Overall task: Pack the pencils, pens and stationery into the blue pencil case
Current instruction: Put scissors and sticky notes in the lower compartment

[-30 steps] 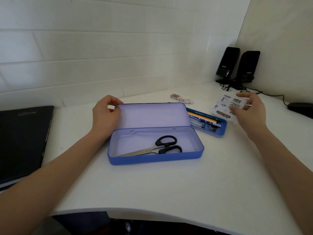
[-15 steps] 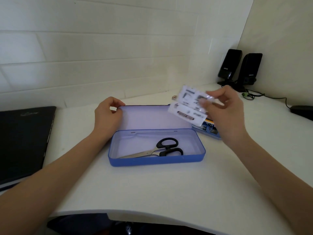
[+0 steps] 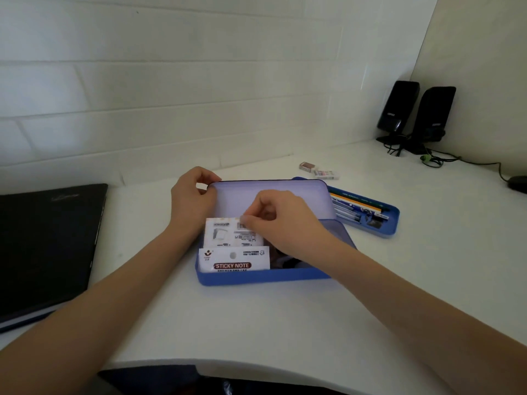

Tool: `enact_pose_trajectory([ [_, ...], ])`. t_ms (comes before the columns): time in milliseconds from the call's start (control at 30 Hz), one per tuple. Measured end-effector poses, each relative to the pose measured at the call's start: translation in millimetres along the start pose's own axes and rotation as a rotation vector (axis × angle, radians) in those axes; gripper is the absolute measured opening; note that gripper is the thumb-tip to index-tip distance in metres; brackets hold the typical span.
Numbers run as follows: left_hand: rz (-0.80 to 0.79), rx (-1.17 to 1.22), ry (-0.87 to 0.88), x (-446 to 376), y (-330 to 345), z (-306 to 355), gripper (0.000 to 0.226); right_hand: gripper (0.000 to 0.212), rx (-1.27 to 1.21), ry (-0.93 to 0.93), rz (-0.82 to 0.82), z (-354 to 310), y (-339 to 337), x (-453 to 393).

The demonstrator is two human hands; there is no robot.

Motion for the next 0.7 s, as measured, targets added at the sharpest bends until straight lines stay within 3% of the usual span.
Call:
enact_pose_trajectory([
  [133,-0.055,-0.009,0.005,-0.6,4.1,1.3,0.018,0.012,0.014,-0.028,-0.078,0.8,-2.4,3.8],
  [267,-0.173,0.085,0.175,0.9,5.0,30.7,0.009,0.02,0.084,-0.085,-0.115,-1.9,-10.2,9.1],
  [400,-0.48,0.251,0.179,21.9,19.7,49.6,0.004,0.012,0.187,-0.108,-0.123,-4.1,-32.9,11.0],
  [533,-1.001,-0.074,0.184,56.5,49.7,43.3,0.026,0.021,0.351,-0.027,-0.376,12.9,-31.9,22.8],
  [700,-1.176,-0.203,0.185,67.7,51.2,43.2,0.034,0.031,0.458,-0.01,-0.486,19.9,-30.8,27.1],
])
Point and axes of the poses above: each hand's wrist, its own x-axis away from the middle knuckle, its own y-axis out of the palm, z = x × y, the point moved 8 cm from there along -x, towards the middle knuckle, and after that the axes turned 1 degree about -y, right-handed, at the moved point
